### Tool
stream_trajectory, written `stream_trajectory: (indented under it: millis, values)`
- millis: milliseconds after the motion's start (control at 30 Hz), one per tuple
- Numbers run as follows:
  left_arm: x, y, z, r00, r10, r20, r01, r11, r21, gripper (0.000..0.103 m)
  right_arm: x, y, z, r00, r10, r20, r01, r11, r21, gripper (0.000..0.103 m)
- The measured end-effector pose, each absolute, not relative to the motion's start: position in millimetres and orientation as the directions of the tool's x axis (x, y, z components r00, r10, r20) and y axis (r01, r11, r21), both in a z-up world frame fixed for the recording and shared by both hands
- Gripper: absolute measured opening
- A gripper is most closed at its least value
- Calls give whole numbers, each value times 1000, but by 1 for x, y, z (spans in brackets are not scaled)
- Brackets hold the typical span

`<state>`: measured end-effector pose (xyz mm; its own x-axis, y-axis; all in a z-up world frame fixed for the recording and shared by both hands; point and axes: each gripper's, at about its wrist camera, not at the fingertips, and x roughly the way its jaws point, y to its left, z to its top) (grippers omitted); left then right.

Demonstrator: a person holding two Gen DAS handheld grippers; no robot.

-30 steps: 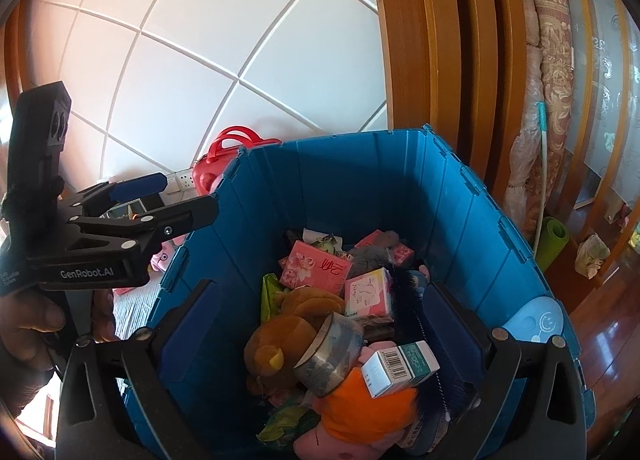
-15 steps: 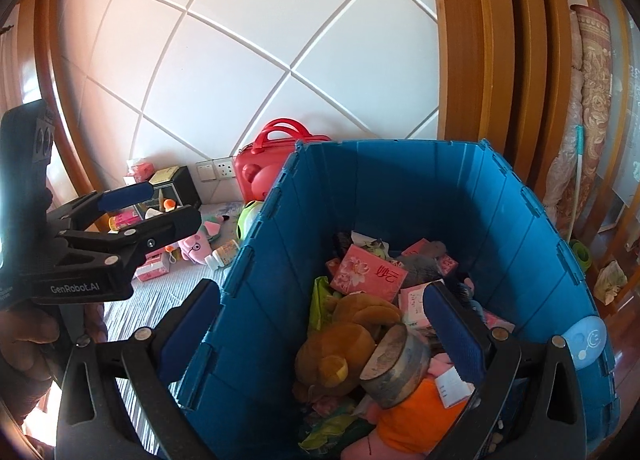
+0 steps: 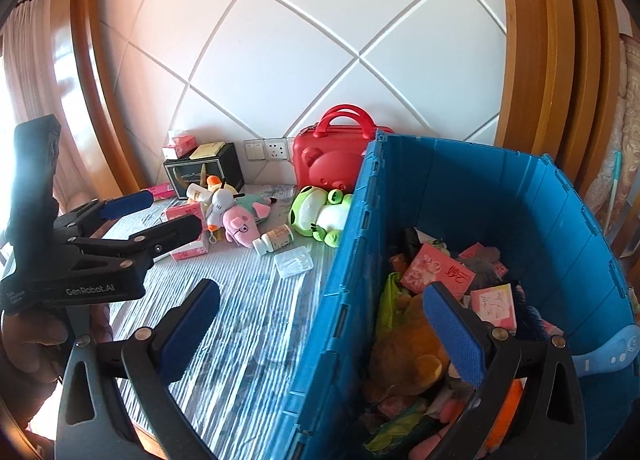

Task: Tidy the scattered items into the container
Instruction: 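Move both grippers back over the table items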

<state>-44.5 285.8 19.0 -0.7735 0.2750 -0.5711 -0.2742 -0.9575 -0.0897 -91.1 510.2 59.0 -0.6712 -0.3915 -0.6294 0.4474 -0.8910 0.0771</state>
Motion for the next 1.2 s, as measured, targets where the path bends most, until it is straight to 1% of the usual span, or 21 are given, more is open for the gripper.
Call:
stream_trajectory:
  millis: [467,733,933,1200]
  values:
    - [-38,135,-8,-768,204,-607,-170,-979,-114,102,-73,370,48,-620,-394,-679,505,-862,40,103]
    - [-45,62,-32,-747,175,-641,-131,-984,-117,102,-73,297,32,-591,-393,-704,527,-849,31,103]
    - [-50,11,-65,-718,141,-682,-108,-990,-91,102,-80,258,6,-576,-371,-729,510,-859,34,103]
    - [-63,-47,-126,-694,69,-717,-80,-997,-19,102,-97,209,-51,-556,-319,-768,504,-864,-7,103]
